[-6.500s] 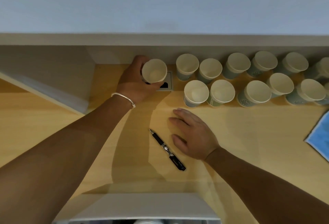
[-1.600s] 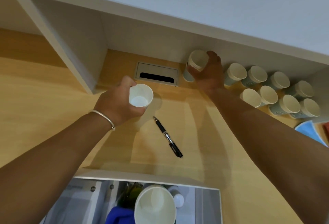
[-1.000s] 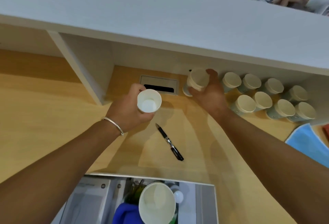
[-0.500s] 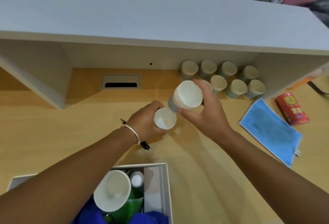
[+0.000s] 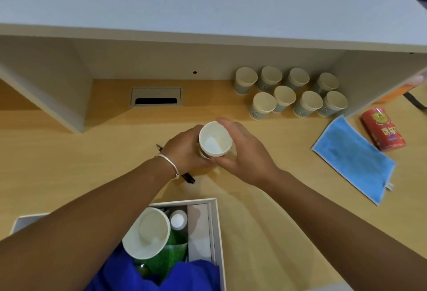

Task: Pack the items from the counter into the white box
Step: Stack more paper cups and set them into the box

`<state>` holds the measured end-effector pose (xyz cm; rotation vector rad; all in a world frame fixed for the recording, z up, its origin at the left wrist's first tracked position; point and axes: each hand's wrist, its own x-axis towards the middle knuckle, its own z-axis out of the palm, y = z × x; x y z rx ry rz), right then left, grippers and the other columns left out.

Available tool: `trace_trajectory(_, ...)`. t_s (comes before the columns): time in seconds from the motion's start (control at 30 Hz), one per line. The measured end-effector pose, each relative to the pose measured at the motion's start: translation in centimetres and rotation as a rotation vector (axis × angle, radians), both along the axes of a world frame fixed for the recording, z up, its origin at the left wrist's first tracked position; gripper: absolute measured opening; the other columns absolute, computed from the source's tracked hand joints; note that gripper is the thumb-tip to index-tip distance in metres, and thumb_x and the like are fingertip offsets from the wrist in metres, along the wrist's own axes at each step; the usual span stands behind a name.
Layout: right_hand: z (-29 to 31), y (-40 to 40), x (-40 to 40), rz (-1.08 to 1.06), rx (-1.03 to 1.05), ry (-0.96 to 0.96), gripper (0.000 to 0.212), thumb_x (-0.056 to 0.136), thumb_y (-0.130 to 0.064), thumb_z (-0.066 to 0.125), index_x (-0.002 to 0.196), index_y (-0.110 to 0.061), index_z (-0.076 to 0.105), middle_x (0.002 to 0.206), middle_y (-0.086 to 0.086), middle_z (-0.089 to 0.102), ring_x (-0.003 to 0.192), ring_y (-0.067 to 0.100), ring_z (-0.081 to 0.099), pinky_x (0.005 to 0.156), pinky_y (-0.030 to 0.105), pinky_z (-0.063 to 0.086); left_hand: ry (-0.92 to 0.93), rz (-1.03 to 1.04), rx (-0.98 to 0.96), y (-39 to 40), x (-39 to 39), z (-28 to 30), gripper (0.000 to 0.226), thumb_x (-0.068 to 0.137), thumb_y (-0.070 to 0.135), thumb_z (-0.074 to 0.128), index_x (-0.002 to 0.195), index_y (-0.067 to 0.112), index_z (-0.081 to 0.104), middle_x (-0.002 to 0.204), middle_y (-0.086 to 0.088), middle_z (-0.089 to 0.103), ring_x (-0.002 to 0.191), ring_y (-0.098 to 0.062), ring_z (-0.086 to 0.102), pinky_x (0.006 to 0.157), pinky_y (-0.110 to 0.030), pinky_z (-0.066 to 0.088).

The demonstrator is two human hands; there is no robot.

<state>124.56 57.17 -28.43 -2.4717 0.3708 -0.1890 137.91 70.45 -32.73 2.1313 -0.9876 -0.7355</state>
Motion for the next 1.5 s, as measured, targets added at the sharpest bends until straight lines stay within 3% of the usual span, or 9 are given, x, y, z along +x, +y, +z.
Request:
trace_trajectory(0.13,-1.9,0.0,-0.6,0.043,-0.041,0.089,0.083,0.084,-0.045,0.067,0.150,-0.024,0.021,0.151,-0.002,0.034,0.132,0.015,0.037,0.100,0.029,0.039,-0.003,-0.042,0.012,0.0,-0.1,0.1,0.077,0.050,0.065,0.071,0.118,0.038,0.049,0.106,0.017,0.063,0.096,-0.012,0.060,0.080,-0.040,0.053)
trace_trajectory(0.3,-3.5,-0.1,-0.7,0.079,-0.049,0.160,0.084,0.090,-0.054,0.053,0.153,-0.025,0.005,0.159,-0.002,0.016,0.142,0.016,0.023,0.109,0.032,0.031,-0.047,-0.068,0.022,0.0,0.0,0.0,0.075,0.054,0.060,0.074,0.120,0.035,0.046,0.107,0.013,0.063,0.095,-0.014,0.059,0.080,-0.040,0.053)
trace_trajectory(0.5,-2.1,-0.2,-0.3,0.104,0.034,0.204,0.086,0.088,-0.050,0.059,0.151,-0.033,0.003,0.153,0.001,0.029,0.130,0.022,0.041,0.096,0.034,0.043,-0.048,-0.128,0.027,0.2,-0.1,2.7,0.079,0.062,0.041,0.085,0.128,0.037,0.042,0.110,0.008,0.063,0.098,-0.017,0.060,0.083,-0.042,0.052)
trace_trajectory(0.63,1.2,0.2,0.1,0.103,0.078,0.038,0.084,0.081,-0.054,0.066,0.145,-0.045,0.012,0.147,-0.007,0.039,0.124,0.015,0.045,0.092,0.033,0.046,-0.117,-0.075,-0.051,1.7,-0.3,6.9,0.078,0.062,0.044,0.085,0.128,0.039,0.045,0.116,0.018,0.058,0.103,-0.009,0.056,0.085,-0.039,0.053)
trace_trajectory(0.77,5.3,1.6,-0.1,0.166,0.064,-0.090,0.088,0.078,-0.059,0.066,0.148,-0.040,0.015,0.151,-0.012,0.034,0.132,0.006,0.034,0.097,0.024,0.035,-0.208,-0.037,-0.118,4.5,-1.6,11.9,0.081,0.064,0.044,0.084,0.132,0.035,0.042,0.121,0.017,0.056,0.107,-0.006,0.055,0.086,-0.038,0.054)
trace_trajectory(1.03,10.8,6.1,-1.8,0.379,0.199,-0.202,0.093,0.071,-0.064,0.068,0.147,-0.031,0.026,0.147,-0.012,0.040,0.126,0.007,0.045,0.095,0.036,0.049,-0.200,0.118,-0.232,12.3,-6.7,17.9,0.079,0.065,0.041,0.085,0.133,0.028,0.046,0.123,0.019,0.057,0.112,-0.007,0.058,0.089,-0.037,0.053)
trace_trajectory(1.2,10.8,9.6,-2.7,0.522,0.216,-0.207,0.084,0.072,-0.070,0.063,0.142,-0.040,0.029,0.133,-0.037,0.037,0.117,-0.007,0.044,0.089,0.022,0.047,-0.167,0.185,-0.249,16.5,-9.4,17.4,0.078,0.068,0.041,0.085,0.135,0.029,0.045,0.126,0.021,0.056,0.115,-0.005,0.056,0.089,-0.028,0.053)
trace_trajectory(1.33,9.0,11.5,-3.2,0.536,0.157,-0.140,0.086,0.073,-0.071,0.063,0.143,-0.038,0.028,0.141,-0.017,0.044,0.121,0.001,0.047,0.094,0.029,0.047,-0.125,0.200,-0.241,18.8,-10.2,15.1,0.079,0.068,0.044,0.083,0.136,0.030,0.044,0.126,0.021,0.055,0.116,-0.002,0.054,0.091,-0.026,0.051)
trace_trajectory(1.5,7.0,12.6,-3.2,0.513,0.046,0.000,0.084,0.073,-0.066,0.066,0.143,-0.041,0.025,0.140,-0.013,0.047,0.121,0.005,0.046,0.092,0.025,0.043,-0.120,0.194,-0.204,19.6,-10.1,11.3,0.076,0.068,0.052,0.079,0.131,0.042,0.039,0.123,0.023,0.054,0.112,0.000,0.054,0.089,-0.031,0.052)
